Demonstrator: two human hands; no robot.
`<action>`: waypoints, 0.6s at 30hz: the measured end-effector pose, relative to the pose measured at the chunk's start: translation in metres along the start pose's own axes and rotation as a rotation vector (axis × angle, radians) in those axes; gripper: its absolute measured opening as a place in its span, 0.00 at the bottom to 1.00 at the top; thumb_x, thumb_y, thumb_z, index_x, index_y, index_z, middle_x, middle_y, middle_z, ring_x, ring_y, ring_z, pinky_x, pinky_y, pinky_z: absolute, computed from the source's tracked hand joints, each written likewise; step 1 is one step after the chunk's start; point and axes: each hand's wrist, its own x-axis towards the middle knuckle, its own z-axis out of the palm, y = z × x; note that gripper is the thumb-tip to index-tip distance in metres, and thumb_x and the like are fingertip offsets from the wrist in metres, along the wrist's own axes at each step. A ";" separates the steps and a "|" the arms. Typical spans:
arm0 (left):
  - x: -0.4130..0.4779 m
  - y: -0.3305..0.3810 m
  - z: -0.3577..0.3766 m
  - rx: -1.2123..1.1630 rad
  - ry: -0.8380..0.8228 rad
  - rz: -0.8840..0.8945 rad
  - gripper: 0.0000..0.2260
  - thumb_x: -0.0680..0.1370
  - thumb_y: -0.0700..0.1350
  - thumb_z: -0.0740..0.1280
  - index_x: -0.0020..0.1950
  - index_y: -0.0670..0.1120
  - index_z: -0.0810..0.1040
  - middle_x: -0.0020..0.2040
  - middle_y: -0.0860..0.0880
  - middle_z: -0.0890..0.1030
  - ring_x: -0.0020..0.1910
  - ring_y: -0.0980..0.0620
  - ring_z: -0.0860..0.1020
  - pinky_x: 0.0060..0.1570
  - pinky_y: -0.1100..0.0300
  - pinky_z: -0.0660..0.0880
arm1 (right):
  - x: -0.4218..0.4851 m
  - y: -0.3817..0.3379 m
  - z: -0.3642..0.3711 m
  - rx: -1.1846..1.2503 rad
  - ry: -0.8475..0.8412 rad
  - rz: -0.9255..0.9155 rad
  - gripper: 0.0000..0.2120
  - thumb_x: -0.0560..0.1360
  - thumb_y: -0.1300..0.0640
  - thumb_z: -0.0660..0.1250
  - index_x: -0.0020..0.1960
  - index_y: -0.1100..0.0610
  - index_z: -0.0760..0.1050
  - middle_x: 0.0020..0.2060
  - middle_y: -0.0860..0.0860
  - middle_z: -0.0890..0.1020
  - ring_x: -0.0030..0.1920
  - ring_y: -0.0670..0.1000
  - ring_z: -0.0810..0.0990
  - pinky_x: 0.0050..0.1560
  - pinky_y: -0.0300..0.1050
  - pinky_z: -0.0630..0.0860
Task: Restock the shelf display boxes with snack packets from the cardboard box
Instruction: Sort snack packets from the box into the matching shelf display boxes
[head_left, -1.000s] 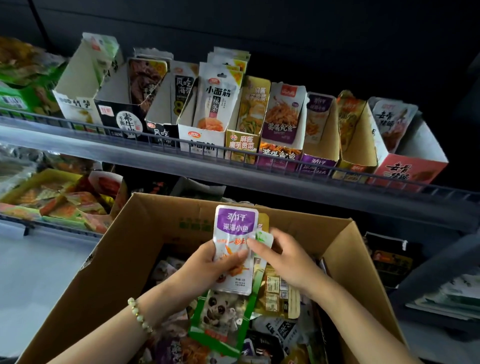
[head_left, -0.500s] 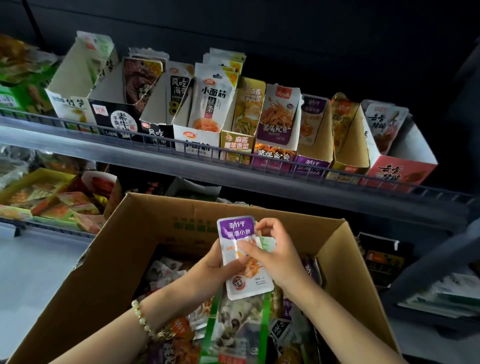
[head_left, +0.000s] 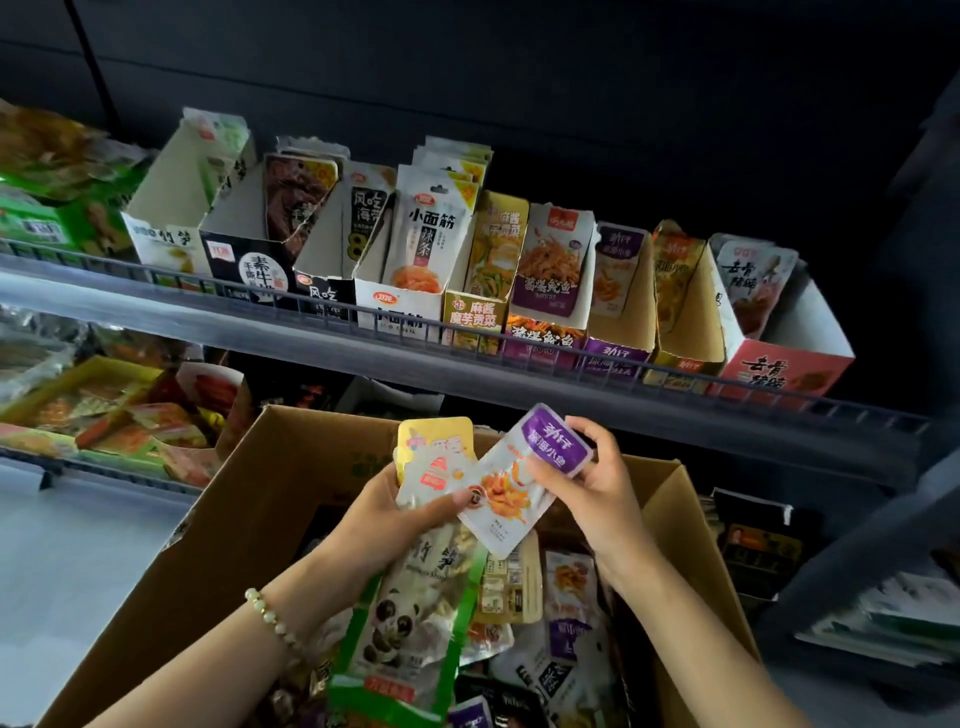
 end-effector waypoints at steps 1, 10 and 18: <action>0.000 0.005 -0.001 -0.002 0.007 0.013 0.18 0.72 0.41 0.73 0.60 0.42 0.74 0.48 0.43 0.85 0.46 0.44 0.84 0.45 0.51 0.81 | 0.001 -0.004 -0.003 -0.023 -0.027 0.003 0.25 0.68 0.57 0.74 0.62 0.51 0.70 0.53 0.48 0.81 0.51 0.45 0.82 0.45 0.38 0.79; 0.011 0.066 0.026 -0.006 -0.067 0.202 0.11 0.72 0.41 0.71 0.54 0.42 0.79 0.48 0.42 0.85 0.44 0.46 0.85 0.38 0.59 0.81 | 0.019 -0.067 -0.028 0.312 -0.233 0.165 0.20 0.66 0.57 0.70 0.58 0.57 0.77 0.46 0.56 0.85 0.44 0.51 0.84 0.39 0.42 0.80; 0.051 0.120 0.071 0.120 -0.058 0.200 0.16 0.71 0.47 0.74 0.54 0.41 0.78 0.46 0.44 0.86 0.43 0.45 0.85 0.43 0.53 0.81 | 0.056 -0.135 -0.088 -0.012 -0.185 -0.090 0.13 0.75 0.62 0.67 0.59 0.55 0.75 0.51 0.55 0.84 0.51 0.50 0.83 0.44 0.42 0.81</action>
